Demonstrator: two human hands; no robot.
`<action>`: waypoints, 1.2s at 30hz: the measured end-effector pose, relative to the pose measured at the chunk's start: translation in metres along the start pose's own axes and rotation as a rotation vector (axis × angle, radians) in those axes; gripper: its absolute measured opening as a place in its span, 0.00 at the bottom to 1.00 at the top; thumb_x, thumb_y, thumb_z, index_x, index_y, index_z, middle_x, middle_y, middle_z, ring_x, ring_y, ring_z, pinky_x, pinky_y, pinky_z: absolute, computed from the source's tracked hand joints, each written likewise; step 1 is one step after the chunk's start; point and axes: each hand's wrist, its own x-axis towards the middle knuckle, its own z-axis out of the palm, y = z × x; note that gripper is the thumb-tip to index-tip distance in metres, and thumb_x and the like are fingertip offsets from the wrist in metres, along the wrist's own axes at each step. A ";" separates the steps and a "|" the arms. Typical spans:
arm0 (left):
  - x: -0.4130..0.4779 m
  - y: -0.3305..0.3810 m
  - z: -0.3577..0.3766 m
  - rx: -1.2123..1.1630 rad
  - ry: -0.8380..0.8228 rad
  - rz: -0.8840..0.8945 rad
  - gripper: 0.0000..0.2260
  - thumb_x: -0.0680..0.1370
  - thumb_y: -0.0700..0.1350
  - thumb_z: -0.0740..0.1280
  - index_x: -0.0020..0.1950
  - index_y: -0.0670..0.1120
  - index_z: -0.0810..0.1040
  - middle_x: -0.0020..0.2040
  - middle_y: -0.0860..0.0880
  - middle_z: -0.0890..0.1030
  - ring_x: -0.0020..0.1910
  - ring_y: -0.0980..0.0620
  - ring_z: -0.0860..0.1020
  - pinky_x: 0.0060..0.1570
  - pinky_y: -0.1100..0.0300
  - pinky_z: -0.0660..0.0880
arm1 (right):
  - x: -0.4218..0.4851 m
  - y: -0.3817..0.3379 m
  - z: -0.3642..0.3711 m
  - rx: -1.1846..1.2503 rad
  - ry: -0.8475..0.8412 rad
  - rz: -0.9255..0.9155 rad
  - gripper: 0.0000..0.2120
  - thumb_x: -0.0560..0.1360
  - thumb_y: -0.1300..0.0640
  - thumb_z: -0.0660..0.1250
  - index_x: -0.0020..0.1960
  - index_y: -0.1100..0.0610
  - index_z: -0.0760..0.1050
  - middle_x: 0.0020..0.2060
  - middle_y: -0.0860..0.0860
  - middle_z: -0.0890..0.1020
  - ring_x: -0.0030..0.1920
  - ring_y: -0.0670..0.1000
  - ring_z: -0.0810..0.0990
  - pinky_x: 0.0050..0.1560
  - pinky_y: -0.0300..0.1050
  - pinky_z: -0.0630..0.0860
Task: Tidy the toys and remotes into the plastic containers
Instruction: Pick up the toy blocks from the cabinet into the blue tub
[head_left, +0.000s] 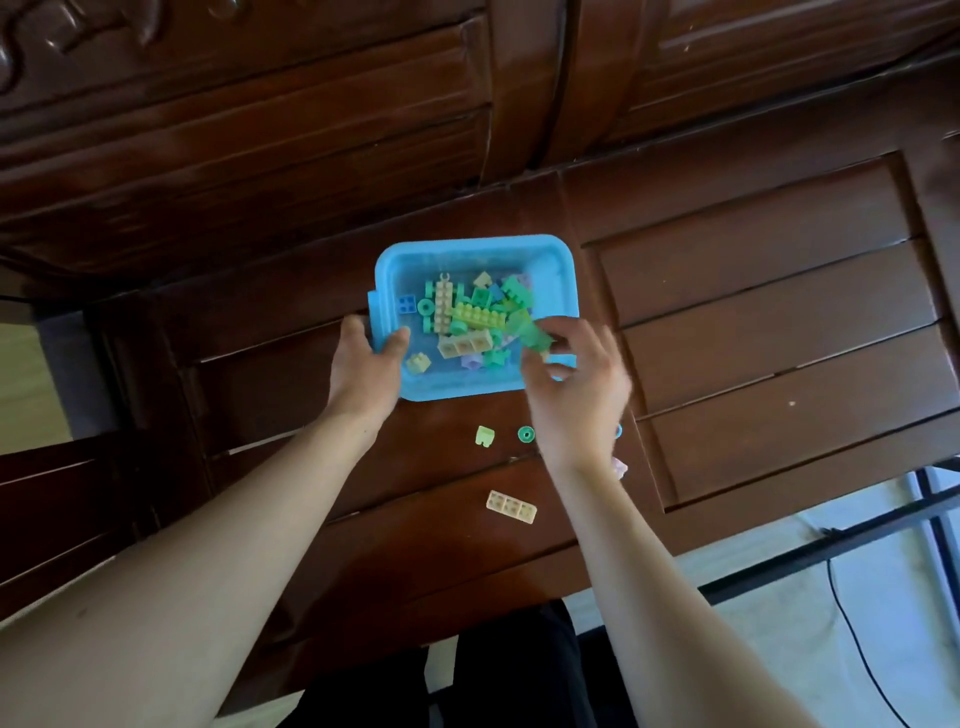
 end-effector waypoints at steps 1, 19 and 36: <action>-0.001 -0.001 0.000 0.002 -0.008 0.003 0.07 0.79 0.51 0.64 0.44 0.56 0.67 0.45 0.53 0.77 0.45 0.50 0.81 0.49 0.44 0.80 | -0.001 -0.005 0.007 -0.002 -0.052 -0.012 0.11 0.70 0.64 0.71 0.51 0.56 0.81 0.47 0.51 0.80 0.43 0.48 0.81 0.43 0.46 0.82; -0.001 -0.039 -0.036 -0.004 0.037 -0.030 0.07 0.79 0.50 0.64 0.53 0.49 0.69 0.48 0.49 0.78 0.48 0.47 0.81 0.50 0.43 0.80 | -0.068 0.082 0.043 -0.459 -0.236 0.443 0.23 0.67 0.43 0.73 0.58 0.50 0.73 0.56 0.51 0.71 0.39 0.52 0.77 0.36 0.41 0.68; 0.004 -0.054 -0.040 -0.055 0.039 -0.058 0.07 0.79 0.49 0.63 0.53 0.48 0.69 0.50 0.47 0.79 0.47 0.48 0.81 0.49 0.42 0.80 | -0.071 0.088 0.071 -0.569 -0.333 0.118 0.13 0.72 0.63 0.69 0.57 0.58 0.78 0.56 0.52 0.71 0.42 0.55 0.80 0.39 0.41 0.69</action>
